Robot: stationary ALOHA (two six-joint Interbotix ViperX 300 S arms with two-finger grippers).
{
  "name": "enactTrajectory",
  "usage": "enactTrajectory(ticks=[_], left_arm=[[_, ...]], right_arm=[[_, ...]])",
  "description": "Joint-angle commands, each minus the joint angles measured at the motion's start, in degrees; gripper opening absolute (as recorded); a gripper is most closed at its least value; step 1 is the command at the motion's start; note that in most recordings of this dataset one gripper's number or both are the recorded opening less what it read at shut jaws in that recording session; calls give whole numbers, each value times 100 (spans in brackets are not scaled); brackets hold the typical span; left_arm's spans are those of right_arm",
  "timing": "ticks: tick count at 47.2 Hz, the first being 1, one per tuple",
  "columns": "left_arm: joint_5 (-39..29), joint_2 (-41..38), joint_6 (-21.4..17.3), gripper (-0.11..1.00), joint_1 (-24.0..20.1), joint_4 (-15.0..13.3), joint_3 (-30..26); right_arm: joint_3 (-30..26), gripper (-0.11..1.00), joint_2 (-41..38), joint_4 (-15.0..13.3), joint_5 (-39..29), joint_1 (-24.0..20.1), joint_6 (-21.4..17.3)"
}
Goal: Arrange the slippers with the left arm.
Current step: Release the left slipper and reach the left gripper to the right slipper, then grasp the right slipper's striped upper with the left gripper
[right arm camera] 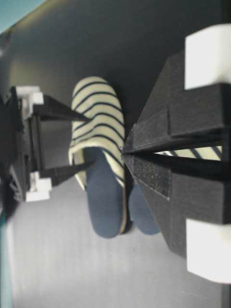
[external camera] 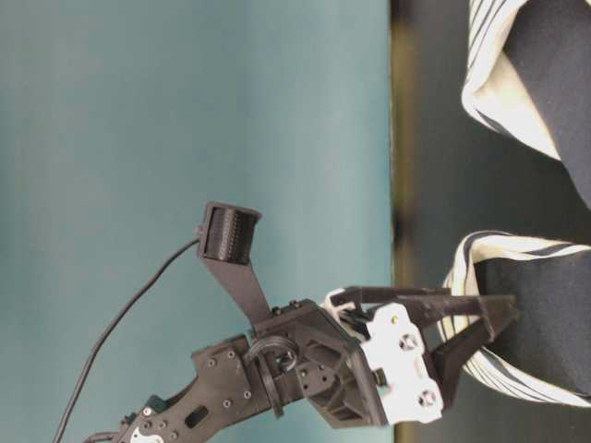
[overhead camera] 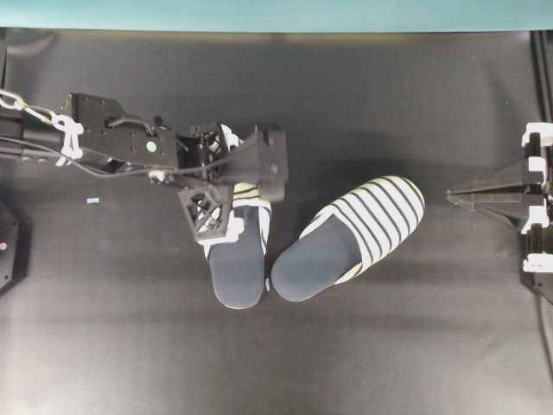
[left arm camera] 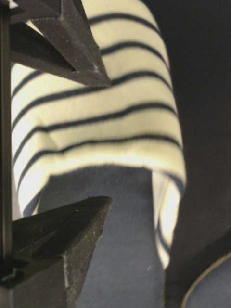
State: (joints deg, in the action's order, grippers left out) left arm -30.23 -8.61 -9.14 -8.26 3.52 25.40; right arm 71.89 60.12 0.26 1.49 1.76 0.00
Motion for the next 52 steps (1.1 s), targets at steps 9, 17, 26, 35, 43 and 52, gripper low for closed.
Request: enactTrajectory(ticks=[9, 17, 26, 35, 43, 52], left_arm=[[466, 158, -1600, 86, 483, 18, -677], [1046, -97, -2689, 86, 659, 9, -1187], [1195, -598, -2821, 86, 563, 18, -1714], [1222, -1239, -3252, 86, 510, 18, -2127], [1230, -1723, -3489, 85, 466, 18, -2452], [1213, -2057, -3419, 85, 404, 18, -2751]], right_arm=[[-35, 0, 0, 18, 62, 18, -26], [-35, 0, 0, 26, 62, 18, -26], [-26, 0, 9, 44, 53, 18, -26], [-35, 0, 18, 44, 62, 18, -26], [-26, 0, 26, 44, 62, 18, -26], [0, 0, 35, 44, 62, 18, -26]])
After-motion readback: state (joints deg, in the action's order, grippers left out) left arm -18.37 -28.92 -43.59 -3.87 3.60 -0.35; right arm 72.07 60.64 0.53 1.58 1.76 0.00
